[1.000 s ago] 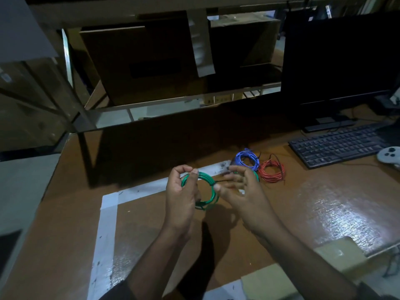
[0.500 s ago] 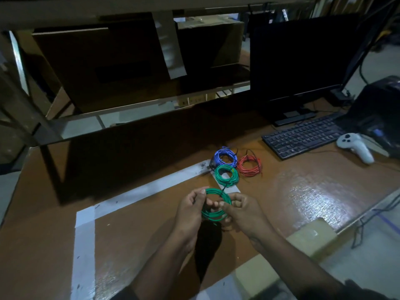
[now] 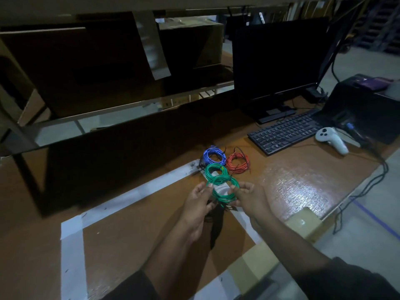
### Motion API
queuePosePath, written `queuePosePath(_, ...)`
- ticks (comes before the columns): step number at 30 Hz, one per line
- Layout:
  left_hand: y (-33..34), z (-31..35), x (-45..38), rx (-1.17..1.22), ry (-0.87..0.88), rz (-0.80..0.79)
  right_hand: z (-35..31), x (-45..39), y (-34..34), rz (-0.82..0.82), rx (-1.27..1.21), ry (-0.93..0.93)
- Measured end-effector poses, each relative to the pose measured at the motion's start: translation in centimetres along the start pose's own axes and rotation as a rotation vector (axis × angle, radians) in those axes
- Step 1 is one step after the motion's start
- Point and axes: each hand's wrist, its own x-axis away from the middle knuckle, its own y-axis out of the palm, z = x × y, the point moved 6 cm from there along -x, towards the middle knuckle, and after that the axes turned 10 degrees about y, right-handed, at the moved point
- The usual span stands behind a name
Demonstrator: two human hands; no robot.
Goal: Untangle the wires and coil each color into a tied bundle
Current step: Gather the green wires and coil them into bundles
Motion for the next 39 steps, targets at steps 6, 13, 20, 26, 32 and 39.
queuePosePath(6, 0.5, -1.0, -0.6, 0.011, -0.001, 0.000, 3.0, -7.7, -3.0, 0.158, 0.150, -0.001)
queuePosePath(13, 0.9, -1.9, -0.5, 0.008, -0.007, 0.029, 0.9, -9.1, -5.4, 0.312, 0.347, -0.126)
queuePosePath(20, 2.1, -1.6, -0.8, -0.076, 0.054, 0.083, -1.4, -6.1, -5.2, 0.345, 0.619, -0.340)
queuePosePath(26, 4.8, -1.3, -1.8, -0.169, 0.196, 0.222, -2.8, -3.3, -5.5, 0.280, 0.807, -0.677)
queuePosePath(32, 6.3, -1.6, -1.5, -0.211, 0.278, 0.410, -3.6, -5.3, -7.0, 0.018, 0.805, -0.737)
queuePosePath(39, 7.2, -1.9, 1.3, -0.295, 0.372, 0.590, -4.1, -6.6, -7.1, -0.165, 0.791, -0.805)
